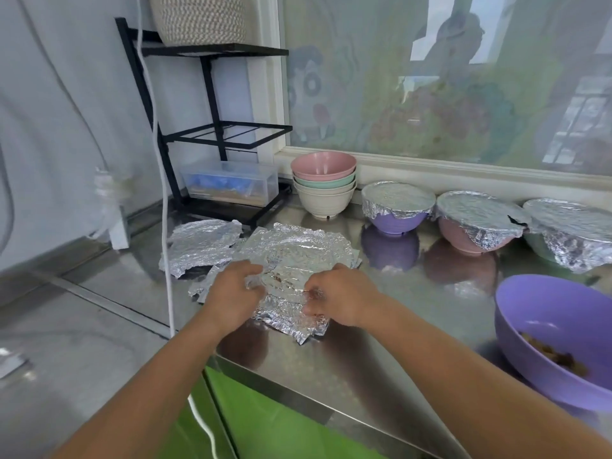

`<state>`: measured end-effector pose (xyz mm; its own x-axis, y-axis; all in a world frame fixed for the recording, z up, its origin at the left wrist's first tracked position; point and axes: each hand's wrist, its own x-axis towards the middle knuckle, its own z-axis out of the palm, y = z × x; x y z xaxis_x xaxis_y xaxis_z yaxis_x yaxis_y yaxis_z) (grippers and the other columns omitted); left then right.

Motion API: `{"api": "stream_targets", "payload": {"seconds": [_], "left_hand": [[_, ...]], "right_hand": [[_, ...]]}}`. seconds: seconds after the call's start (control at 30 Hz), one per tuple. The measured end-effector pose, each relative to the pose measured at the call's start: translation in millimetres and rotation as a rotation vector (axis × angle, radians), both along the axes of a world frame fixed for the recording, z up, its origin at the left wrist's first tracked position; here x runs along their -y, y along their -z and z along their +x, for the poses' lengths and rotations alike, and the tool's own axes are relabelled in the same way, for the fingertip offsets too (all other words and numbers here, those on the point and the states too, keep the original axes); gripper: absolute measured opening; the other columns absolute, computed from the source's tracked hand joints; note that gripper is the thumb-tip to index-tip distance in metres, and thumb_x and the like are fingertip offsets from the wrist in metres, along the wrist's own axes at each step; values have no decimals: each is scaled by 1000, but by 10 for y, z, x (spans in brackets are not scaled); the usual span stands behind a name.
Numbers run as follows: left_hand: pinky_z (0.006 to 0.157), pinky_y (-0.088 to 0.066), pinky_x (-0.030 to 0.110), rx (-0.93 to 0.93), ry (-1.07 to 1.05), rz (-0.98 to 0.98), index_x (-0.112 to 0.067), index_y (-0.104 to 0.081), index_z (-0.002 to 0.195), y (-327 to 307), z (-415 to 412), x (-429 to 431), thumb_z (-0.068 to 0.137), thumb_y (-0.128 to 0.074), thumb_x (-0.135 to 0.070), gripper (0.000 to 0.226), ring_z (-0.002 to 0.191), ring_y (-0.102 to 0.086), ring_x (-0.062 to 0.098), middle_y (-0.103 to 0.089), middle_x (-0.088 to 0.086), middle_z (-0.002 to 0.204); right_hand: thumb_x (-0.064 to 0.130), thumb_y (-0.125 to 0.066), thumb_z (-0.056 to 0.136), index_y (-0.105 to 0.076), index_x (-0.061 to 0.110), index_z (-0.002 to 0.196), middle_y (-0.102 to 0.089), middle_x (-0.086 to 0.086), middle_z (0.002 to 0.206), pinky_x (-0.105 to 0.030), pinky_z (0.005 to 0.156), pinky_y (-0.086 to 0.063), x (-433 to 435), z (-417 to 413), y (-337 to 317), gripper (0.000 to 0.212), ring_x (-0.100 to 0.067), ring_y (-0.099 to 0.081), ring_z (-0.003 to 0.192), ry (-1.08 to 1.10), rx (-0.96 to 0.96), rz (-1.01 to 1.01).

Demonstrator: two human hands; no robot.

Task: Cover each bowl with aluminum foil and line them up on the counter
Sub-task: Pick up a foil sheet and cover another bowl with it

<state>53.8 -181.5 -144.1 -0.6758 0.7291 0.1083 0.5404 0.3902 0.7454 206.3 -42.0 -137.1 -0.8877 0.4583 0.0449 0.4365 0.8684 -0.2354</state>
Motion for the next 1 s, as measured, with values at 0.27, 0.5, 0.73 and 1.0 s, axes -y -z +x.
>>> {"api": "stream_targets", "payload": {"seconds": [0.27, 0.5, 0.73, 1.0], "left_hand": [[95, -42, 35, 526, -292, 287, -7, -59, 125, -118, -97, 5, 89, -61, 0, 37, 110, -55, 31, -59, 13, 121], [81, -52, 39, 778, -355, 535, -1, -58, 115, -240, -161, 30, 95, -59, -14, 24, 77, -57, 24, -57, 8, 93], [59, -51, 32, 907, -255, 486, -3, -60, 116, -381, 35, 83, 84, -67, 2, 33, 74, -64, 22, -69, 9, 98], [57, -55, 31, 937, 16, 432, -3, -61, 118, -462, 593, -59, 86, -64, 2, 32, 78, -71, 24, -73, 13, 99]], "right_hand": [[25, -65, 85, -69, 18, 85, -66, 4, 77, -27, 53, -42, 100, -74, 163, 8, -20, -62, 79, -41, -172, 473], [9, -68, 76, -67, 12, 75, -63, -2, 72, -31, 44, -51, 96, -11, 234, 4, -24, -62, 64, -15, -571, 375], [27, -56, 88, -76, 12, 87, -69, -5, 104, -28, 77, -55, 155, 444, 236, 25, -21, -67, 90, -163, -730, 231], [55, -75, 75, -54, 19, 126, -55, 12, 107, -33, 96, -43, -104, 1040, -315, 66, -14, -55, 103, 557, -865, -748]]}}
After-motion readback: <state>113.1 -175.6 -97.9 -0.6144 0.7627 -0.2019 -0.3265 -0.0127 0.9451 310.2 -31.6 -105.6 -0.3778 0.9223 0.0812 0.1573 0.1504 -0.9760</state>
